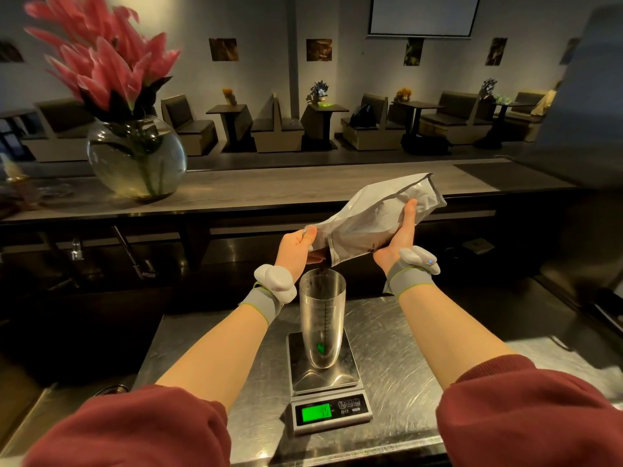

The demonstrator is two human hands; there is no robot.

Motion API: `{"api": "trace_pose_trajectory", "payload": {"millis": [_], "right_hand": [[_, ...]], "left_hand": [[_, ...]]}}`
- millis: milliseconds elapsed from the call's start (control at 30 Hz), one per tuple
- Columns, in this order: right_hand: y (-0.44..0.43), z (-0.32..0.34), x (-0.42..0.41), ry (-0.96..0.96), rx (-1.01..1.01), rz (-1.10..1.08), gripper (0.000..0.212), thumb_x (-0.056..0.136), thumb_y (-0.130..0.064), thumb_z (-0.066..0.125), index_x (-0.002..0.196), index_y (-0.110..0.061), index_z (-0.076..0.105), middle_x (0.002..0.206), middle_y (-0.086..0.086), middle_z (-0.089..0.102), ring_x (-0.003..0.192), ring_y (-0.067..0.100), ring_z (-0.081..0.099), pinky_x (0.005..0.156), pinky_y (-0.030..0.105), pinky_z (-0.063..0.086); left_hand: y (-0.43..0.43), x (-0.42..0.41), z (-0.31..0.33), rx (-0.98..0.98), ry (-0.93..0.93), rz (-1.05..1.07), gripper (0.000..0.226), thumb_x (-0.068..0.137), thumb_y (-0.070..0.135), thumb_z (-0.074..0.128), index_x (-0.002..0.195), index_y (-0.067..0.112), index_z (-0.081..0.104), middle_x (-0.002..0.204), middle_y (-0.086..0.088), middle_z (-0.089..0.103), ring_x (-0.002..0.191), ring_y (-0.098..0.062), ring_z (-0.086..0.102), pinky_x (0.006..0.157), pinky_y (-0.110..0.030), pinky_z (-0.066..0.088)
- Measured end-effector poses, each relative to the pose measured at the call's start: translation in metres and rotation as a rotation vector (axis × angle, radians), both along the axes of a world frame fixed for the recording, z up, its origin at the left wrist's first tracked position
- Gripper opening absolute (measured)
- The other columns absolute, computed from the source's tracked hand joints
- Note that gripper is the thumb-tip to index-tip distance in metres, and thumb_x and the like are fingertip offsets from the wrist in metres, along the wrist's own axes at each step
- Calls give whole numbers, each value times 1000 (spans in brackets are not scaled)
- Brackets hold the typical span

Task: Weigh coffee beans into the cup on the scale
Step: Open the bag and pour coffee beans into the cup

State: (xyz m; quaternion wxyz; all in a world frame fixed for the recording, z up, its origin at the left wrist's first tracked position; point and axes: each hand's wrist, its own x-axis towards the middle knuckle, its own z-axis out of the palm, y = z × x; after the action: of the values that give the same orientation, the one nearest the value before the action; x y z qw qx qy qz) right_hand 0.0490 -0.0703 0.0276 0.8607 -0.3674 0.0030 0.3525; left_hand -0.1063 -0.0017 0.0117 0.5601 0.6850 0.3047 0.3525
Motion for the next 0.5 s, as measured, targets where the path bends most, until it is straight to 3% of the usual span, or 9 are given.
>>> {"api": "trace_pose_trajectory", "payload": {"millis": [233, 367, 500], "right_hand": [[-1, 1, -1, -12, -8, 10, 78, 75, -67, 62, 139, -25, 47, 142, 5, 52, 128, 29, 49, 111, 50, 38], [-1, 1, 1, -17, -15, 18, 80, 75, -68, 61, 141, -25, 46, 143, 5, 52, 129, 29, 48, 113, 49, 36], [0, 2, 2, -34, -17, 26, 79, 75, -68, 61, 140, -25, 47, 141, 5, 53, 128, 29, 49, 112, 50, 36]], "left_hand": [[-1, 1, 1, 3, -12, 3, 36, 96, 26, 36, 113, 2, 56, 111, -24, 61, 73, -21, 65, 56, -16, 56], [-1, 0, 1, -6, 4, 1, 37, 96, 26, 35, 119, 2, 52, 116, -23, 58, 87, -29, 63, 56, -13, 55], [-2, 1, 1, -19, -24, 5, 36, 96, 25, 36, 116, 1, 55, 112, -24, 60, 86, -30, 63, 56, -14, 55]]}}
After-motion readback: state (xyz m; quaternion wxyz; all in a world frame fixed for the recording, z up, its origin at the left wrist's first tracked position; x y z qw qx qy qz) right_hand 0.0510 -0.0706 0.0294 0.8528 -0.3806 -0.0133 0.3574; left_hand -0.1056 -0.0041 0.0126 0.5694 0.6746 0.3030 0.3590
